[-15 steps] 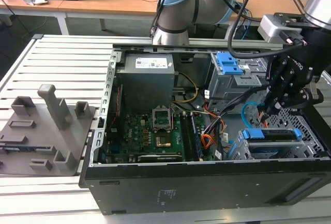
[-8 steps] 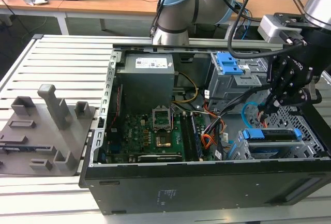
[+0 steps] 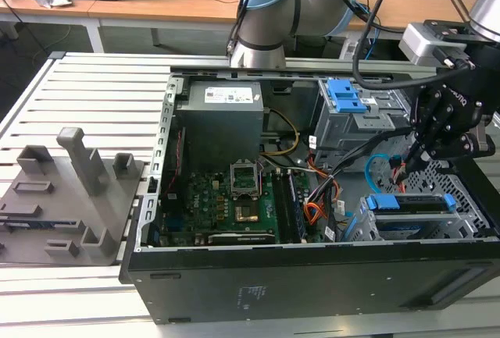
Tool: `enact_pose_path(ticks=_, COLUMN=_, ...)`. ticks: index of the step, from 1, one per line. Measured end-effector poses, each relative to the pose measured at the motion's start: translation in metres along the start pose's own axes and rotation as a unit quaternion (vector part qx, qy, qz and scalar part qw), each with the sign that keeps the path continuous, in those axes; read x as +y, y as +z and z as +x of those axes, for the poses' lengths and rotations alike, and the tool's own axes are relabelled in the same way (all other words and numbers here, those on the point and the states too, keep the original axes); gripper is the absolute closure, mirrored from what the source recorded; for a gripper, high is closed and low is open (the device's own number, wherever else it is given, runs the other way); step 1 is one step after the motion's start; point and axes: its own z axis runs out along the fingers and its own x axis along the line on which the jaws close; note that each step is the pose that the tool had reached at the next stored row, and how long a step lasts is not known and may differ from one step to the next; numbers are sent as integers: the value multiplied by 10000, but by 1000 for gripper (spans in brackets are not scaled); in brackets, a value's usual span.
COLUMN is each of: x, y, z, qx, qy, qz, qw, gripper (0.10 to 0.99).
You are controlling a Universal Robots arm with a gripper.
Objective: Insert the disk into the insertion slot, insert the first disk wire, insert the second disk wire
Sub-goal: 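Insert the first disk wire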
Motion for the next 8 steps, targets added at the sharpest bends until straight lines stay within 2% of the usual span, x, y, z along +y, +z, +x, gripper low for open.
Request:
enact_pose_path(ticks=4, x=-2, y=0, z=17, qx=1, qy=0, qz=0, qw=10000, gripper=918)
enact_pose_path(ticks=8, x=-2, y=2, z=74, qx=0, qy=0, qz=0, qw=10000, gripper=918)
